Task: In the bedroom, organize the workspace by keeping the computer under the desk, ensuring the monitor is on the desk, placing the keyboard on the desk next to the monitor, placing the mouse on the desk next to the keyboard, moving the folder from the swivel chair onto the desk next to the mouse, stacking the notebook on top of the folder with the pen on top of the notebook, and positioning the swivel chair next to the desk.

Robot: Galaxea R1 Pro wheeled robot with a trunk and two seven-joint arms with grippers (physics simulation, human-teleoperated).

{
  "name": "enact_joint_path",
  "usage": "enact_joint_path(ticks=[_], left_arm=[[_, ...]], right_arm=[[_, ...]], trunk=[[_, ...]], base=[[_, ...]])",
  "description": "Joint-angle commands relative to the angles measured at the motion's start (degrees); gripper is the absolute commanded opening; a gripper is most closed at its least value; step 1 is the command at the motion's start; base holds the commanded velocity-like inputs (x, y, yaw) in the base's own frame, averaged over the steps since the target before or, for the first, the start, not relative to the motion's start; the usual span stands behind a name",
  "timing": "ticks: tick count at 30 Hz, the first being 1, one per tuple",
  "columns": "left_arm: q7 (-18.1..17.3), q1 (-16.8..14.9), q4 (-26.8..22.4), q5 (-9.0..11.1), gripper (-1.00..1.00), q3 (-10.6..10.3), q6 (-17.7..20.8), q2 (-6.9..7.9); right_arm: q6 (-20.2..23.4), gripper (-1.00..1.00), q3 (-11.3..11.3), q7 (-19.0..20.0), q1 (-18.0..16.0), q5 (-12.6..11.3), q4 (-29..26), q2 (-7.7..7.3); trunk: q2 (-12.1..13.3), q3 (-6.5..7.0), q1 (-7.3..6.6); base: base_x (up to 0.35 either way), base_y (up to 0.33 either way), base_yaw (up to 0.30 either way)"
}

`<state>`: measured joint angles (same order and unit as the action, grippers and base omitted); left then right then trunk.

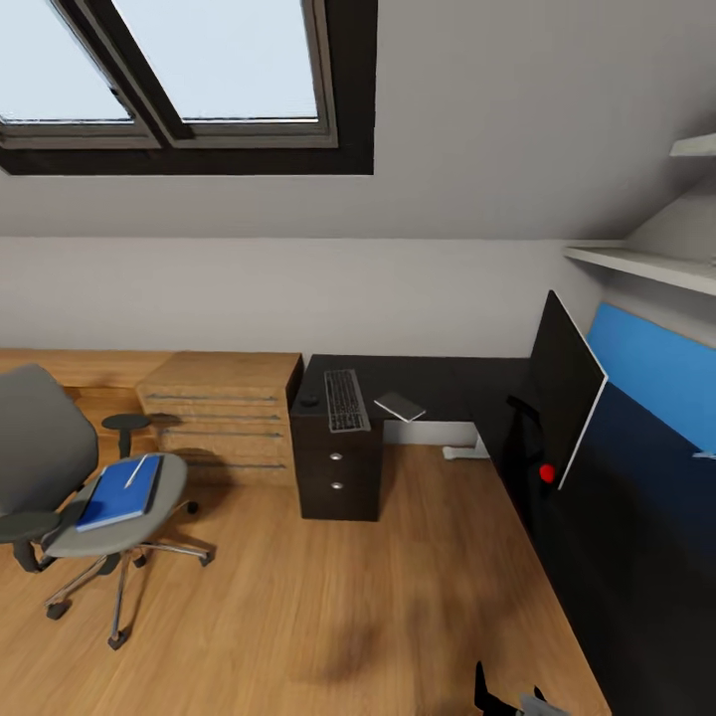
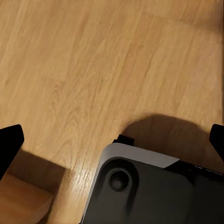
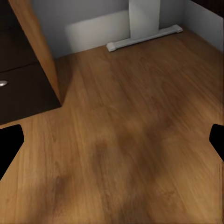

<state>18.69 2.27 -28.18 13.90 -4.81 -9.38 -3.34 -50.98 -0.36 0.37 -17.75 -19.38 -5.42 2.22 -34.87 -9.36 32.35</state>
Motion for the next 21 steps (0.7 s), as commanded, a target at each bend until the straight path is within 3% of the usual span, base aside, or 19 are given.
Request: enact_joint_path(ticks=[1, 4, 5, 8, 9, 11, 13, 14, 15, 16, 17, 18, 19, 21], left_arm=[[0.41, 0.01, -0.31, 0.59, 1.0, -0.48, -0.27, 0.06], [0.43, 0.01, -2.65, 0.51, 1.0, -0.51, -1.39, 0.16], [0.83, -0.43, -8.12, 0.47, 1.0, -0.48, -2.05, 0.15], [0.91, -1.53, -12.17, 0.49, 1.0, -0.47, -1.5, 0.0], [0.95, -3.21, -15.77, 0.5, 1.0, -0.47, 0.65, -0.34], [1.02, -4.74, -17.85, 0.51, 1.0, -0.47, 3.34, -0.55], [1.01, -7.78, -21.11, 0.64, 1.0, -0.45, 9.24, -0.76], [0.98, -10.22, -23.66, 1.07, 1.0, -0.36, 14.36, -0.83], [0.96, -11.47, -25.1, 1.46, 1.0, -0.29, 17.22, -0.9], [0.94, -13.82, -28.51, 2.73, 1.0, -0.2, 23.34, -1.05], [0.94, -14.83, -30.58, 3.6, 1.0, -0.16, 26.43, -1.16], [0.95, -17.67, -41.32, 8.94, 1.0, -0.07, 39.23, -1.67], [0.95, -18.49, -44.3, 11.77, 1.0, -0.06, 43.76, -1.62], [0.91, -18.69, -42.72, 12.25, 1.0, -0.16, 44.76, -1.62]], right_arm=[[-0.18, 1.0, -0.02, 0.05, -0.04, -0.13, 0.02, 0.03], [-0.37, 1.0, 0.03, 0.06, -0.06, -0.11, -0.31, 0.14], [-0.42, 1.0, 0.58, 0.18, -0.08, 0.32, -1.58, 0.21], [-0.19, 1.0, 1.02, 0.14, -0.12, 1.04, -3.75, 0.16], [0.82, 1.0, 1.26, -0.16, -0.21, 1.87, -7.15, 0.11], [2.75, 1.0, 1.31, -0.47, -0.28, 2.25, -10.08, 0.06], [8.93, 1.0, 1.32, -1.49, -0.36, 2.59, -16.03, -0.23], [15.73, 1.0, 1.27, -2.73, -0.39, 2.73, -21.49, -0.67], [19.88, 1.0, 1.23, -3.53, -0.4, 2.77, -24.68, -1.0], [29.31, 1.0, 1.12, -5.47, -0.42, 2.83, -31.64, -1.86], [34.44, 1.0, 1.06, -6.64, -0.42, 2.84, -35.29, -2.35], [59.16, 1.0, 0.0, -14.01, -0.55, 2.76, -51.12, -4.66], [70.67, 1.0, -2.79, -19.58, -1.59, 2.16, -57.56, -5.46], [73.58, 1.0, -4.39, -21.19, -2.33, 1.56, -59.22, -5.62]], trunk=[[-0.08, -0.08, 0.02], [-0.08, -0.08, 0.02], [-0.08, -0.08, 0.02], [-0.08, -0.08, 0.02], [-0.08, -0.08, 0.02], [-0.08, -0.08, 0.02], [-0.08, -0.08, 0.02], [-0.08, -0.08, 0.02], [-0.08, -0.08, 0.02], [-0.08, -0.08, 0.02], [-0.08, -0.08, 0.02], [-0.08, -0.08, 0.02], [-0.08, -0.08, 0.02], [-0.08, -0.08, 0.02]], base=[[0.0, 0.0, -0.161], [0.0, 0.0, -0.1], [0.0, 0.0, -0.022], [0.0, 0.0, -0.013], [0.0, 0.0, -0.006], [0.0, 0.0, -0.004], [0.0, 0.0, -0.002], [0.0, 0.0, -0.001], [0.0, 0.0, 0.0], [0.0, 0.0, 0.0], [0.0, 0.0, 0.0], [0.0, 0.0, 0.0], [0.0, 0.0, 0.0], [0.0, 0.0, 0.0]])
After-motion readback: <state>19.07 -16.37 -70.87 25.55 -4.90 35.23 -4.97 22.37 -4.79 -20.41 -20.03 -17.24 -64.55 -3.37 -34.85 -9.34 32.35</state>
